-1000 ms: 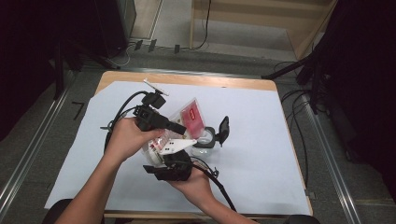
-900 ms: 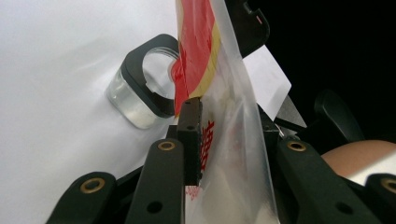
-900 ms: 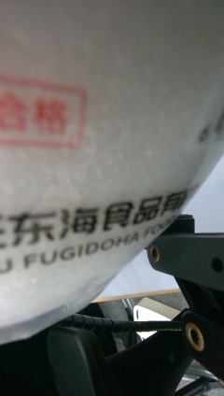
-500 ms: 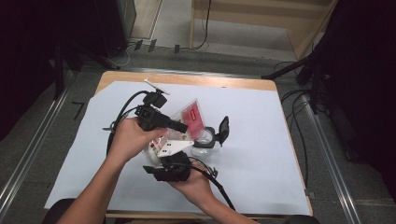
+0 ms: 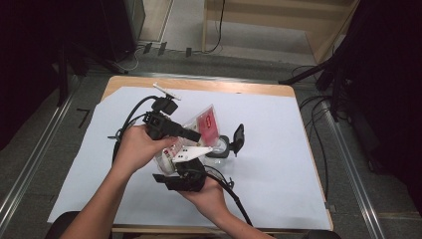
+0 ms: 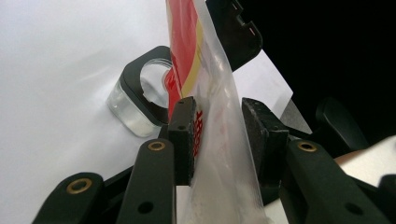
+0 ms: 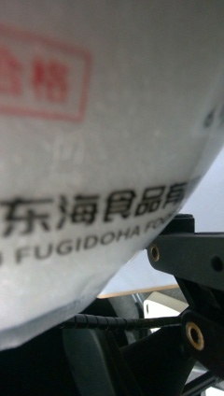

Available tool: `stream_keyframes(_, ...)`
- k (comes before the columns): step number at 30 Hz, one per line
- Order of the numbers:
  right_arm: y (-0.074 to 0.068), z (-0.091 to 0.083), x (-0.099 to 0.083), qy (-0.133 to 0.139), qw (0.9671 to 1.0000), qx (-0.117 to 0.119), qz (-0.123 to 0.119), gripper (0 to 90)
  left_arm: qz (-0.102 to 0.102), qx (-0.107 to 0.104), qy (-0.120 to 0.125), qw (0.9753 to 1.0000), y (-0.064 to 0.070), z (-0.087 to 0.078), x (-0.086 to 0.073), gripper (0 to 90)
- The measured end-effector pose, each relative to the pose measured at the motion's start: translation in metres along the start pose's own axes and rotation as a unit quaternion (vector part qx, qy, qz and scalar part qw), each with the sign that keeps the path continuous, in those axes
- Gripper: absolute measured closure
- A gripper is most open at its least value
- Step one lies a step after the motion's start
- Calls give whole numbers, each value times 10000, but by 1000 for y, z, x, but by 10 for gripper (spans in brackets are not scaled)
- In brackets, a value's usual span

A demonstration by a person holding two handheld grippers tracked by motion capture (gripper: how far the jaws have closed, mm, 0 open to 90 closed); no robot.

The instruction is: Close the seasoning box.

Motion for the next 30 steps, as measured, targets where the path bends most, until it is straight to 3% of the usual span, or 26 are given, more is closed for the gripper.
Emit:
stream_keyframes(8, 1, -1, 1, 22, 9999, 73, 105, 613, 5, 55, -10, 10000, -2, 1, 0, 714)
stream_keyframes(12, 1, -1, 2, -31, 9999, 101, -12, 606, -37, 117, 52, 9999, -2, 2, 0, 736)
stream_keyframes(17, -2, -1, 2, -107, 9996, 49, -248, 610, 50, 156, 77, 9998, 0, 1, 1, 743)
stream_keyframes(21, -3, -1, 3, -126, 9995, 8, -280, 615, 66, 164, 108, 9998, 2, 1, 1, 735)
stream_keyframes(30, -1, -3, 7, 10, 9999, 111, 43, 621, 124, 205, 168, 9996, 5, 1, 2, 703)
Point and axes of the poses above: each handheld gripper's, and its own axes: z roughly forward along the jaws, x roughly out of its top, y roughly to its right, the point moved 1 cm from there along z, roughly forward along the jaws, and after that the axes turned 5 degrees about y, right-handed, at the moved point
